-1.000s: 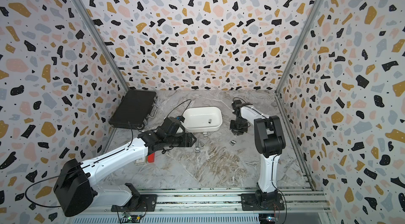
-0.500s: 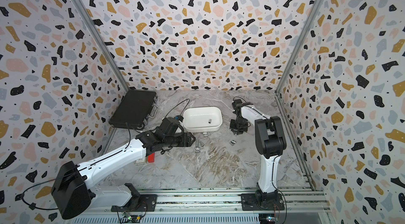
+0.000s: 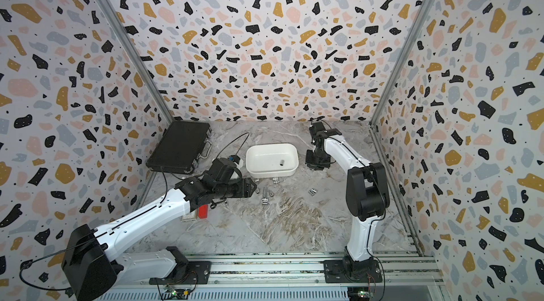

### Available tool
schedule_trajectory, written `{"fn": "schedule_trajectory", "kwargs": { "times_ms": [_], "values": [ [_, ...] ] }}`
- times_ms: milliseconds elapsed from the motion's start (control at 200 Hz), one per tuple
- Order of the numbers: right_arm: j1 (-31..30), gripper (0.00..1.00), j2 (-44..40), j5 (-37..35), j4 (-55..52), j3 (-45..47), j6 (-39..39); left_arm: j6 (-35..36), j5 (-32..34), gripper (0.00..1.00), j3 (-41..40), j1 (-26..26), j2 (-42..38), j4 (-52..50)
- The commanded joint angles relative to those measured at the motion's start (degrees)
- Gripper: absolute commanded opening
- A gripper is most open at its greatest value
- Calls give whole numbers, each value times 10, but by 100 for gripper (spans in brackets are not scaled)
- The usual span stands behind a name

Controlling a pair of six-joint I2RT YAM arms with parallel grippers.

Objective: Put the socket on the desktop into the storage box
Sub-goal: Pick up the socket head at the center of the board, then place the socket head in the storage box.

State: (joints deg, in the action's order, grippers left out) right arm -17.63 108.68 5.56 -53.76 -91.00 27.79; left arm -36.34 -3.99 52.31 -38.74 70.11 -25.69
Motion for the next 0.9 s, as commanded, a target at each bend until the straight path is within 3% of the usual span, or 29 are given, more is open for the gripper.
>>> {"fn": "schedule_trajectory", "kwargs": {
  "times_ms": [0, 461, 896],
  "values": [
    [-15, 17, -12, 0, -36, -44, -2, 14, 7, 76, -12, 18, -22, -11],
    [-68, 17, 82, 4, -81, -205, 10, 22, -18, 76, -56, 91, -84, -34],
    [-96, 17, 193, 16, -111, -336, 18, 19, -37, 76, -87, 130, -115, -41]
  ]
}}
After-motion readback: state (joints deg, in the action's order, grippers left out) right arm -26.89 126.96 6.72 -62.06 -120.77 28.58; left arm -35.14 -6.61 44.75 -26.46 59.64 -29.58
